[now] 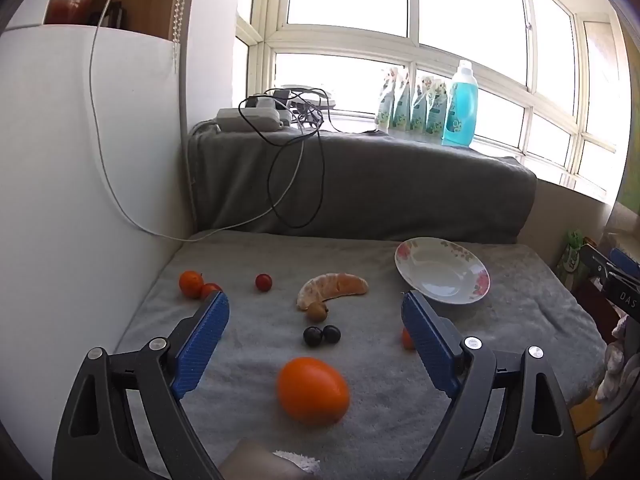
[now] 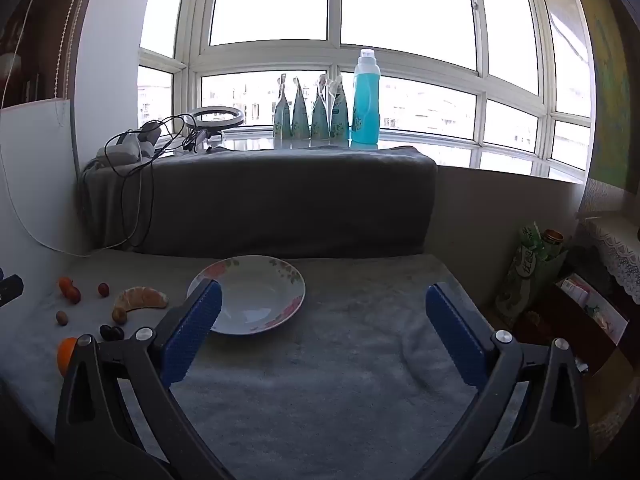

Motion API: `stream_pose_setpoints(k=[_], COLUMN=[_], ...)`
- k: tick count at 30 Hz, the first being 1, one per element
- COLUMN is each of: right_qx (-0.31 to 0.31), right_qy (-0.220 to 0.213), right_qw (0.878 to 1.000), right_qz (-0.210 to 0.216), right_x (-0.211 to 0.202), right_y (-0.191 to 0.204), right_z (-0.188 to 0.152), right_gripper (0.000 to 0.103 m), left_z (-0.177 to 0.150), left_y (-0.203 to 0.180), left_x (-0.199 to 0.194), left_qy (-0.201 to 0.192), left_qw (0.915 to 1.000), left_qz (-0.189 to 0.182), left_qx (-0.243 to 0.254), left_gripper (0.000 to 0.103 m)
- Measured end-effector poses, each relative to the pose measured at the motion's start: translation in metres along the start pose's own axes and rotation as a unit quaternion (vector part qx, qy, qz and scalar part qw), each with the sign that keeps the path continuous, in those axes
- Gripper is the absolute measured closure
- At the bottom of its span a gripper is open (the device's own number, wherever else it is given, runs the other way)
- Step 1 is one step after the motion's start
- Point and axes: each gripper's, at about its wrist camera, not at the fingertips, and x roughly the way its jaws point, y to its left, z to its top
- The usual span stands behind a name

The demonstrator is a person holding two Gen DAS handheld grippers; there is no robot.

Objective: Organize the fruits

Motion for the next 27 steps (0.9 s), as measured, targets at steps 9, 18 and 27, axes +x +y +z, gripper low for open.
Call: stream_pose_setpoints(k=[9,18,27], right_qx=[0.0,-0.001,-0.001], right_qy=[0.007,0.008,0.007], right_qw=[1.0,1.0,1.0], right_qz=[0.005,0.007,0.007], right_x=[0.003,0.001,0.001], right_y=[0.003,0.003,0.003], right_z=[0.001,0.002,0.001], right_gripper=[0.0,0.0,0.0], left_z=[0.003,0.005,0.006], left_y=[-0.002,-0.002,-0.002], left_x=[-0.001,-0.004,-0.004], left_qy=[-0.009,-0.016,-0.016], left_qw=[0.9998,0.9997,0.9997], left_qz=[0.014,0.018,0.019], left_qx=[0.007,0.003,0.003], left_gripper=[0.015,0.015,0.015])
